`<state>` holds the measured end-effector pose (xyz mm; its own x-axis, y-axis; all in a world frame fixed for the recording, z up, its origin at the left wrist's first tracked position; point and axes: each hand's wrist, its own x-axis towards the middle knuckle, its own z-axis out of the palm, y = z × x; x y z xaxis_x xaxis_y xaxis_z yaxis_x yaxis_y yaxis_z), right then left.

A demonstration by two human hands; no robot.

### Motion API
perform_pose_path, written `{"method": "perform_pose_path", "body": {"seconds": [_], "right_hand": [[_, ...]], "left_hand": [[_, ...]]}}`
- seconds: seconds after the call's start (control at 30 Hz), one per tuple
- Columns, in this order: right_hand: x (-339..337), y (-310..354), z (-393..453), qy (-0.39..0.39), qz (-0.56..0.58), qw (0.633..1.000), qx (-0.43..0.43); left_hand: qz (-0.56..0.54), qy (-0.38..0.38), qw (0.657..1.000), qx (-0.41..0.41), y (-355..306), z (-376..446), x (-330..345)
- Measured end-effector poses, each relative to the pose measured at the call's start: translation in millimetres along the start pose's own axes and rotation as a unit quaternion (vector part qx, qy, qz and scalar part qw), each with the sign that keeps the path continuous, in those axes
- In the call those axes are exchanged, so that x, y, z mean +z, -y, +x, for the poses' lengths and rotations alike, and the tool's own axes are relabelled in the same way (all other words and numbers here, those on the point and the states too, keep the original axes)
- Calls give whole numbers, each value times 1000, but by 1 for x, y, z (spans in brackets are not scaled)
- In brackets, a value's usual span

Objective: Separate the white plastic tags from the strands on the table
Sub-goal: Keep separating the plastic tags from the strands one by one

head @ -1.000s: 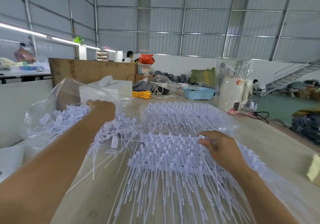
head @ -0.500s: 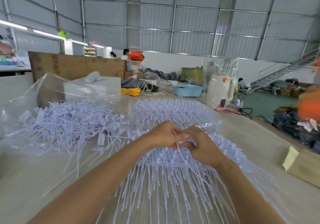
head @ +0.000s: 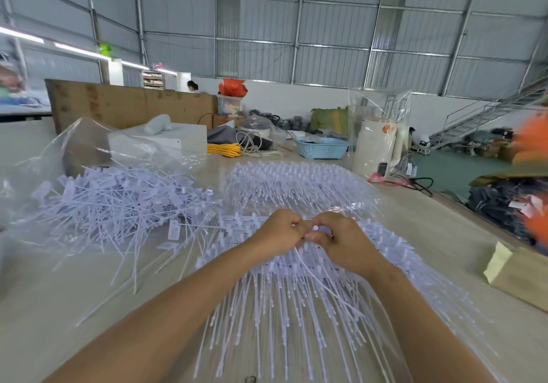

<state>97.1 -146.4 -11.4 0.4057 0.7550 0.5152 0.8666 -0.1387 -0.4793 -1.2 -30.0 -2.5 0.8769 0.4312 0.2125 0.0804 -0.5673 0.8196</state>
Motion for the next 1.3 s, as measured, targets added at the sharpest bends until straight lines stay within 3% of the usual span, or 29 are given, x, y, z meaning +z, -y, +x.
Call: {"method": "perform_pose_path", "body": {"seconds": [0.17, 0.3, 0.43, 0.5, 0.6, 0.7, 0.77, 0.8, 0.87, 0.97, 1.13, 1.3], "right_hand": [[-2, 3, 1, -23, 5, 1000, -18], [-4, 9, 2, -30, -8, 997, -73], [-17, -6, -3, -24, -36, 997, -62], [-27, -13, -5, -101, 8, 995, 1], [-36, -12, -2, -226, 91, 968, 67], [-39, -6, 2, -238, 226, 941, 77], [-39, -1, 1, -225, 342, 909, 83], [-38, 2, 1, -210, 394, 891, 85], [-30, 9, 1, -168, 435, 881, 83], [-15, 20, 2, -107, 372, 921, 49], [-6, 29, 2, -80, 372, 924, 28], [-3, 23, 3, -87, 326, 939, 70]], "left_hand": [[44, -19, 999, -1, -7, 0, -2], [26, 17, 999, -40, -15, 0, -10], [-169, 144, 974, -54, -20, -4, -28], [-268, 163, 949, -18, -25, -4, -39], [-416, 67, 907, -8, -30, 3, -45], [-506, -86, 858, 2, -25, 11, -46], [-521, -137, 843, 7, -20, 12, -50], [-502, -149, 852, 5, -18, 13, -51], [-392, -144, 909, -18, -16, 11, -47], [-224, -53, 971, -68, -13, 7, -26], [-274, 57, 958, -66, -16, 6, -9], [-274, 51, 960, -19, -20, 5, -9]]}}
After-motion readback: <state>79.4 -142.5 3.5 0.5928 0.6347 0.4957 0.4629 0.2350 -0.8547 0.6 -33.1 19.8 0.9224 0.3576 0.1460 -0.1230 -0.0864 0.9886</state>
